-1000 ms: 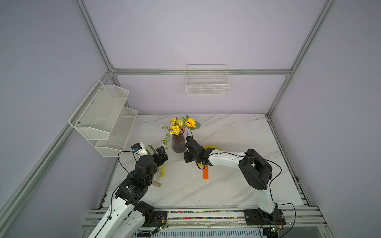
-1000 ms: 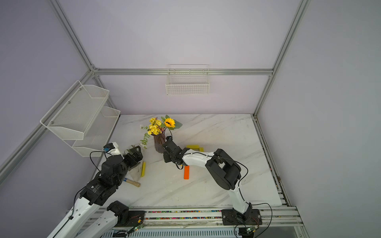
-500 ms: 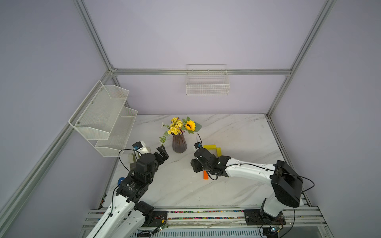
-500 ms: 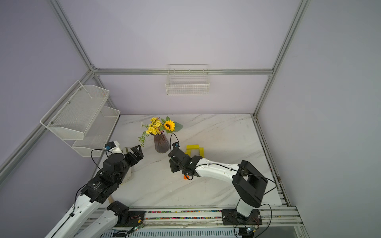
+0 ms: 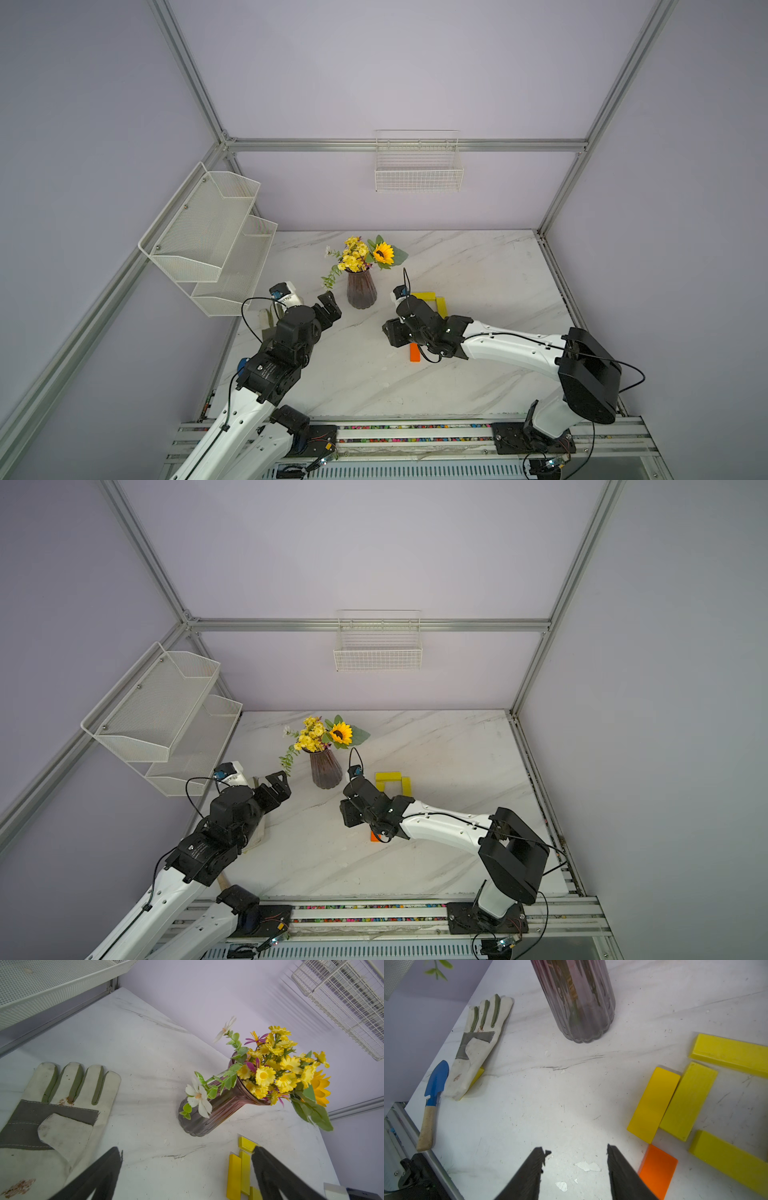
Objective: Assemble the number 8 with building blocks
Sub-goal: Move the distractor to the center of the board.
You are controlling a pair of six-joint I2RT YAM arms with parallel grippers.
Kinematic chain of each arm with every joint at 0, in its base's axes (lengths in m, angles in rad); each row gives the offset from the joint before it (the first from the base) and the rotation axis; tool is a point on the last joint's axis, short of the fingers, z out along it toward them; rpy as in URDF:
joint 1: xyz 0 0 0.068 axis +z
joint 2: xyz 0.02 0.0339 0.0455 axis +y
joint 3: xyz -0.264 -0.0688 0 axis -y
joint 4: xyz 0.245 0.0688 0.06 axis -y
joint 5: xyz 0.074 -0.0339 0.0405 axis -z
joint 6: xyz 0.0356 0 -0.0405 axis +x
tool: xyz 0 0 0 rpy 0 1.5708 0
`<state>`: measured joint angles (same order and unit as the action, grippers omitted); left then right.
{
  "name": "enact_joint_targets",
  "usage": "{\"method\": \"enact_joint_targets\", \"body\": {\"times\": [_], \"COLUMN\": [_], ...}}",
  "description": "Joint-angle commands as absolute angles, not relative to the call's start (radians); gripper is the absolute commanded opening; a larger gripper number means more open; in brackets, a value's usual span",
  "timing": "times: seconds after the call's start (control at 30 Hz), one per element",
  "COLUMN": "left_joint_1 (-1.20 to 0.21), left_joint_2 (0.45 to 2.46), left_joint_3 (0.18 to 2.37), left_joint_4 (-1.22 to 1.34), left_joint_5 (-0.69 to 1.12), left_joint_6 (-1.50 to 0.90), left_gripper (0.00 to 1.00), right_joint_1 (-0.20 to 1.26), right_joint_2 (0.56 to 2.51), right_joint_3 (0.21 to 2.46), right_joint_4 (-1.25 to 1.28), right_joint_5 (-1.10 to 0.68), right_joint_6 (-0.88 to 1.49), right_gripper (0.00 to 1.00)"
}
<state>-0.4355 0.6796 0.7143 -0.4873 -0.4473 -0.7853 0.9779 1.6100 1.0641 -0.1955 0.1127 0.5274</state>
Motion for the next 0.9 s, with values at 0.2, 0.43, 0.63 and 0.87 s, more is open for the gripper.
{"method": "enact_joint_targets", "body": {"times": [0.2,0.43,0.63,0.87], "left_joint_1": [-0.442,-0.442,-0.442,-0.442], "left_joint_2": [0.682,0.705,0.759,0.8], "left_joint_3": [0.759,0.771,0.803,0.868], "left_joint_4": [-0.493,-0.498,-0.483,-0.478], "left_joint_5": [-0.394,-0.347,-0.293,-0.238], "left_joint_6": [-0.77,-0.737,-0.684,-0.627], "left_gripper": [1.0,1.0,1.0,1.0], "right_joint_1": [0.98,0.979,0.98,0.982], "right_joint_2": [1.538,1.502,1.532,1.648], "right_joint_3": [1.093,1.105,1.123,1.216], "right_joint_4": [-0.174,-0.218,-0.198,-0.204], "right_joint_5": [-0.002,-0.017,-0.004,-0.004], "right_joint_6": [0.558,0.605,0.658,0.68], "right_gripper": [0.54,0.54,0.54,0.53]}}
